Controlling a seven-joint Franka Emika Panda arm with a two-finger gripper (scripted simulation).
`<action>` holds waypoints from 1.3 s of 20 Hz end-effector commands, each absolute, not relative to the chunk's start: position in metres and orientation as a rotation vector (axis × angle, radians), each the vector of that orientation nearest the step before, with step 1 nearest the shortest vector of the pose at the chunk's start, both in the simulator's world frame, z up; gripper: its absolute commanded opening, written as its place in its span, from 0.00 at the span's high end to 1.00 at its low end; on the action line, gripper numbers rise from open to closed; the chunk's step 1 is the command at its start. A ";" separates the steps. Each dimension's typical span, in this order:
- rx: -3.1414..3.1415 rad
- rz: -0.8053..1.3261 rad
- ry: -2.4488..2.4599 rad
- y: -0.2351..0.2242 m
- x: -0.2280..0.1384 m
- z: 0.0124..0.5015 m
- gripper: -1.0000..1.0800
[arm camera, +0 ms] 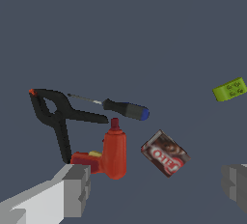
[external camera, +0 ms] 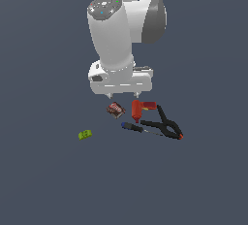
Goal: Pick up a designated object from a clutter of objects.
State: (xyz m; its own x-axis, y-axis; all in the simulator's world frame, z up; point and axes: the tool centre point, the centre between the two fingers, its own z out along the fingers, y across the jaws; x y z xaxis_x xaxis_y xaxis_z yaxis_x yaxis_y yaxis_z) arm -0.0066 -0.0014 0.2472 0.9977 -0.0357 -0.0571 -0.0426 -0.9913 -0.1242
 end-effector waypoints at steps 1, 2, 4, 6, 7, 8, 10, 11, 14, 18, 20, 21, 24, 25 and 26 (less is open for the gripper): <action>-2.974 0.092 0.037 0.007 -0.008 0.227 0.00; -2.956 0.095 0.029 0.011 -0.009 0.219 0.00; -2.920 0.100 0.016 0.019 -0.012 0.200 0.00; -2.885 0.103 0.006 0.026 -0.015 0.182 0.00; -2.869 0.104 0.003 0.029 -0.017 0.172 0.00; -2.853 0.105 0.001 0.032 -0.019 0.163 0.00; -2.823 0.107 0.000 0.037 -0.024 0.145 0.00; -2.810 0.107 0.001 0.040 -0.027 0.136 0.00; -2.776 0.108 0.006 0.046 -0.035 0.113 0.00; -2.747 0.109 0.018 0.051 -0.046 0.088 0.00; -2.737 0.109 0.024 0.053 -0.051 0.078 0.00; -2.733 0.109 0.027 0.053 -0.053 0.074 0.00; -2.724 0.110 0.034 0.055 -0.058 0.065 0.00; -2.722 0.111 0.036 0.055 -0.060 0.062 0.00; -2.721 0.111 0.037 0.055 -0.061 0.060 0.00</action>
State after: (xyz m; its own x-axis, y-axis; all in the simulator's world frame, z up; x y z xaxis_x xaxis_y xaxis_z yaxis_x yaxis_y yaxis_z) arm -0.0588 0.0549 0.0641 0.9965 -0.0075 -0.0836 -0.0406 -0.9147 -0.4021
